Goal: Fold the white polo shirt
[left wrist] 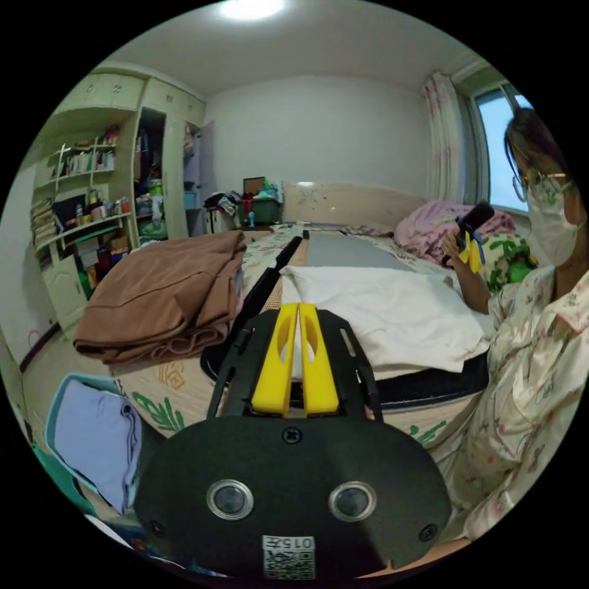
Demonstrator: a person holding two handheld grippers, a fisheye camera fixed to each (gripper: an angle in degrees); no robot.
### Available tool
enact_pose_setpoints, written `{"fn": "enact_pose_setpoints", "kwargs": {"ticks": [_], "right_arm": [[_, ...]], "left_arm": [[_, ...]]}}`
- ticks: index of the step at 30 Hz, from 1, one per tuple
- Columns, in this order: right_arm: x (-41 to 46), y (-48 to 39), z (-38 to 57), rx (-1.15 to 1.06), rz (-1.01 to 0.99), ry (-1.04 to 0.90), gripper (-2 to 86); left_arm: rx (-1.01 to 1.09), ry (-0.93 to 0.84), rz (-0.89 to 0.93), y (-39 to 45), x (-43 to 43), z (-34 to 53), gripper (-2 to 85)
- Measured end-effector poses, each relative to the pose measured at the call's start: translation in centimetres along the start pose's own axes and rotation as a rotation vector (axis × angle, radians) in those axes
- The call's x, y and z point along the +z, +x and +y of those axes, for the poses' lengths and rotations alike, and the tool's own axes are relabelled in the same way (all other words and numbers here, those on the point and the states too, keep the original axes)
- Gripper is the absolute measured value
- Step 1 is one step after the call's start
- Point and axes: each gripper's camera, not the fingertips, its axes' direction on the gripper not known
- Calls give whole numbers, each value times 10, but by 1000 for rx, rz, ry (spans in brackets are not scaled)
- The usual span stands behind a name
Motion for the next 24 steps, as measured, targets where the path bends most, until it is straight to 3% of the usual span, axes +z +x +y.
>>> {"fn": "enact_pose_setpoints", "kwargs": {"ticks": [6, 12, 16, 19, 24], "right_arm": [[40, -1, -3, -17, -185, -138, 88], [22, -11, 18, 153, -71, -201, 96], [15, -26, 39, 323, 92, -330, 103], [8, -31, 65, 563, 174, -437, 116], [6, -50, 83, 746, 294, -500, 118]], "left_arm": [[-34, -41, 77, 31, 19, 0, 37], [-40, -33, 75, 19, 46, -88, 33], [-20, -257, 180, 9, 149, -194, 62], [-33, -400, 156, 3, 233, -253, 75], [-146, -536, 151, -21, 338, -300, 85]]}}
